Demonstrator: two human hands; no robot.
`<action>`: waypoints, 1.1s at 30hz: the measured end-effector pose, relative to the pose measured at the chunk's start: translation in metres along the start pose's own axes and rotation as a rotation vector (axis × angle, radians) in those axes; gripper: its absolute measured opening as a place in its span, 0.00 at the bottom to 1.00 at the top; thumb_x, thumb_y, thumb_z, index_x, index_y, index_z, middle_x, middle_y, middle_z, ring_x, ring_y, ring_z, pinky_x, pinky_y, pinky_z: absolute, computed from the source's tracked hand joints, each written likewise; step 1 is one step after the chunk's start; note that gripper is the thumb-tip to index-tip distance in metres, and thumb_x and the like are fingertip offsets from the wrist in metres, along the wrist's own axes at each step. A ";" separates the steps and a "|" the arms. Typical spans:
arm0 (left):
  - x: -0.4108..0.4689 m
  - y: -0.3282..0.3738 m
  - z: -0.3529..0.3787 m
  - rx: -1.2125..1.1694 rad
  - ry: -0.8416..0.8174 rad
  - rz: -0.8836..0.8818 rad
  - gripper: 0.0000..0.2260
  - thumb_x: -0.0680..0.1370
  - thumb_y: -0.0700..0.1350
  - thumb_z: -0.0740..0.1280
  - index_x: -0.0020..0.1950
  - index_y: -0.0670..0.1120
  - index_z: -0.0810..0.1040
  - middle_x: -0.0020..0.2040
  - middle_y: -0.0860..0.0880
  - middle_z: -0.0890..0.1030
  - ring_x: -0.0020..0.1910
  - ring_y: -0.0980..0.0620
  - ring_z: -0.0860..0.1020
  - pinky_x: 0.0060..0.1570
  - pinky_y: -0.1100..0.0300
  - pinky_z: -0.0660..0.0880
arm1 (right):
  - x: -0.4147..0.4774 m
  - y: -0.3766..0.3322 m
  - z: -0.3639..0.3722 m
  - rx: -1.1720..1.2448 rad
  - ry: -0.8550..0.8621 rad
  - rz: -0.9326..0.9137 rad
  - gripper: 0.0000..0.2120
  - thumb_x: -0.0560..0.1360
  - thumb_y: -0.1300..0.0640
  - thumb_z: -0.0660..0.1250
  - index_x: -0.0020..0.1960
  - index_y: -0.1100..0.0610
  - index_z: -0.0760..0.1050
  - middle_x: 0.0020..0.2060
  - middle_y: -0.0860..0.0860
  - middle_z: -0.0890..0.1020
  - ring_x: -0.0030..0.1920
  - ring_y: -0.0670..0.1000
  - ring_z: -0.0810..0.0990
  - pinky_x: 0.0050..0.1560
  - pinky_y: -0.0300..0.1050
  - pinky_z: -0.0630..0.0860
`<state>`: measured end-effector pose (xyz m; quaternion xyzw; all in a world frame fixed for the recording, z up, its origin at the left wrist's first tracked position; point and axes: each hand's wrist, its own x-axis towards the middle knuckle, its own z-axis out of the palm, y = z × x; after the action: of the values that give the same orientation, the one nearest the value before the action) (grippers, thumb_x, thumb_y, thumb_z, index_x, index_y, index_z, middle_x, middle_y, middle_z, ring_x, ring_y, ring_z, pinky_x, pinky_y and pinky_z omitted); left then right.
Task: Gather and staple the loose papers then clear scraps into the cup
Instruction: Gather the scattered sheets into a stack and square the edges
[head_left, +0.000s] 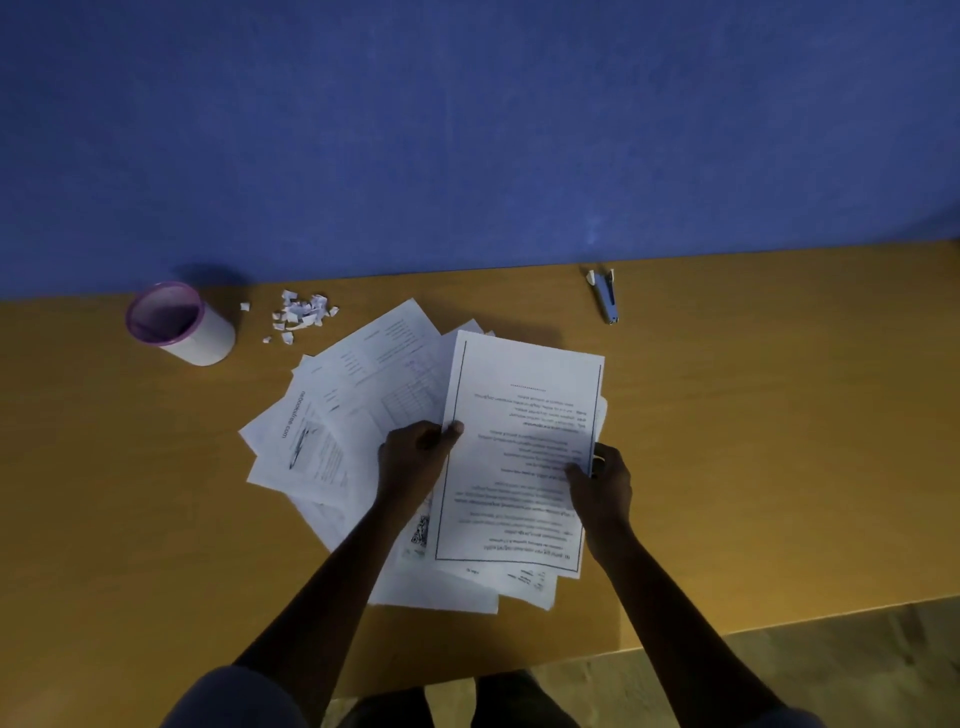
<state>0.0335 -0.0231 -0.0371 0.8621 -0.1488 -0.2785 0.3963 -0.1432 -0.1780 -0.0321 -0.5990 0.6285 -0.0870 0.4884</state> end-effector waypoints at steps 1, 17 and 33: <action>-0.003 -0.002 -0.001 -0.025 0.008 -0.015 0.21 0.80 0.55 0.69 0.31 0.49 0.72 0.28 0.53 0.77 0.30 0.53 0.75 0.41 0.56 0.75 | -0.001 0.000 0.001 0.004 -0.003 0.001 0.17 0.75 0.65 0.70 0.63 0.58 0.75 0.51 0.54 0.83 0.52 0.60 0.84 0.53 0.60 0.83; -0.019 -0.004 -0.007 -0.034 -0.147 -0.062 0.12 0.79 0.41 0.71 0.63 0.43 0.81 0.59 0.45 0.86 0.59 0.47 0.83 0.63 0.50 0.78 | -0.017 0.003 -0.002 -0.435 -0.050 -0.196 0.26 0.72 0.66 0.71 0.67 0.62 0.65 0.61 0.61 0.78 0.61 0.63 0.79 0.54 0.58 0.82; -0.029 0.016 -0.005 0.020 0.115 0.422 0.07 0.78 0.48 0.74 0.52 0.46 0.85 0.48 0.52 0.88 0.46 0.63 0.83 0.47 0.67 0.81 | -0.019 -0.101 0.020 -1.340 -0.158 -1.356 0.13 0.65 0.61 0.78 0.48 0.56 0.83 0.43 0.53 0.85 0.57 0.60 0.82 0.71 0.77 0.61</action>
<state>0.0121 -0.0164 -0.0120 0.8303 -0.3058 -0.1382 0.4450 -0.0652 -0.1795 0.0375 -0.9948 0.0323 0.0671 -0.0693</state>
